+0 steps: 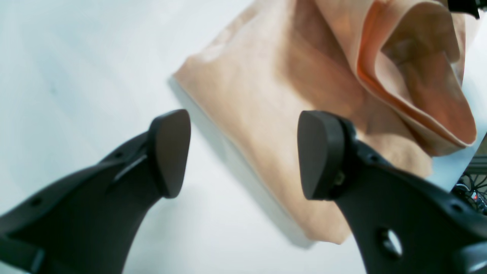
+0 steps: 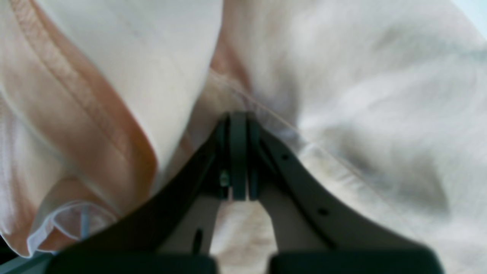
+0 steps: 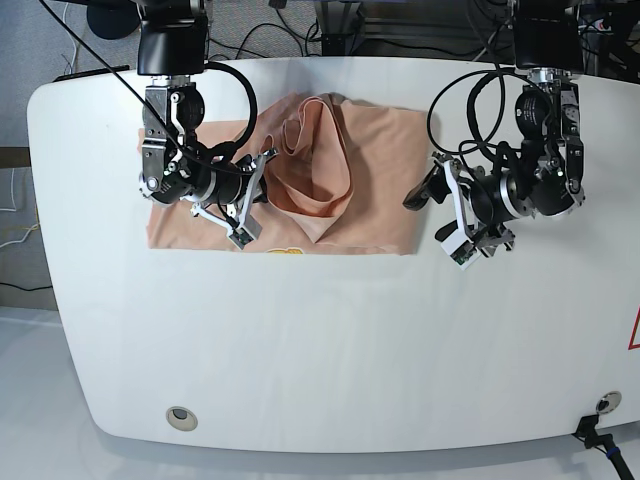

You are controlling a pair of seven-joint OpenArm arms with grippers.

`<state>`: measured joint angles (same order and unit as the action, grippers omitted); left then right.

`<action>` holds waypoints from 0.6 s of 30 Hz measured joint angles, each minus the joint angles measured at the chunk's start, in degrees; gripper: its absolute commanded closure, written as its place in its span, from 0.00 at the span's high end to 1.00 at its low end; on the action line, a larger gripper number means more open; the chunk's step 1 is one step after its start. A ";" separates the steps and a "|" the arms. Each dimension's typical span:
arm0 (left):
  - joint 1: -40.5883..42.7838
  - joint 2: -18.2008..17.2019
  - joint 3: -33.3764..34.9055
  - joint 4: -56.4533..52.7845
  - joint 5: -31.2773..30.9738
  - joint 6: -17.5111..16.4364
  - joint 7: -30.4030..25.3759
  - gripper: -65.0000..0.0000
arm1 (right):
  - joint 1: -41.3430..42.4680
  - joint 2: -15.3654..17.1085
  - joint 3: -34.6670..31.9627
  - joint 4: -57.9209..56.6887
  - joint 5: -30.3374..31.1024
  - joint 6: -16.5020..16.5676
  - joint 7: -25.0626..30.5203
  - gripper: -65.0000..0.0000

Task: Fold the T-shirt properly
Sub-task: 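Lift the strip's end with the left gripper and fold it toward the right gripper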

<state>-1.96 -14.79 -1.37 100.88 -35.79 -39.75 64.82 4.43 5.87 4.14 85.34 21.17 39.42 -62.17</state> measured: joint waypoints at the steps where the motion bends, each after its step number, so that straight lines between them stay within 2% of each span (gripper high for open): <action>1: 0.72 0.00 -0.02 0.02 0.00 0.00 -0.15 0.64 | 0.04 0.00 0.00 0.00 0.00 0.00 -0.04 0.00; 7: 4.11 2.05 0.20 -0.04 0.35 -0.17 0.07 0.64 | 0.81 0.04 0.13 2.14 -0.74 -0.04 -1.97 0.00; 15: 4.85 1.70 1.16 -0.28 0.66 -0.15 0.09 0.64 | 4.15 0.31 0.35 12.15 -0.39 -0.22 -2.56 0.00; 17: 4.81 1.68 1.16 -1.09 0.63 -0.15 0.02 0.64 | 5.11 0.13 0.37 13.60 2.10 -0.02 -6.21 0.00; 18: 4.81 1.68 1.16 -1.75 0.63 -0.15 0.09 0.64 | 5.75 -0.15 0.44 13.99 5.35 -0.09 -7.08 0.00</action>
<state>2.85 -13.10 -0.21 99.13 -35.16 -39.90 64.90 10.17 5.72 4.58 99.33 26.52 39.33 -69.25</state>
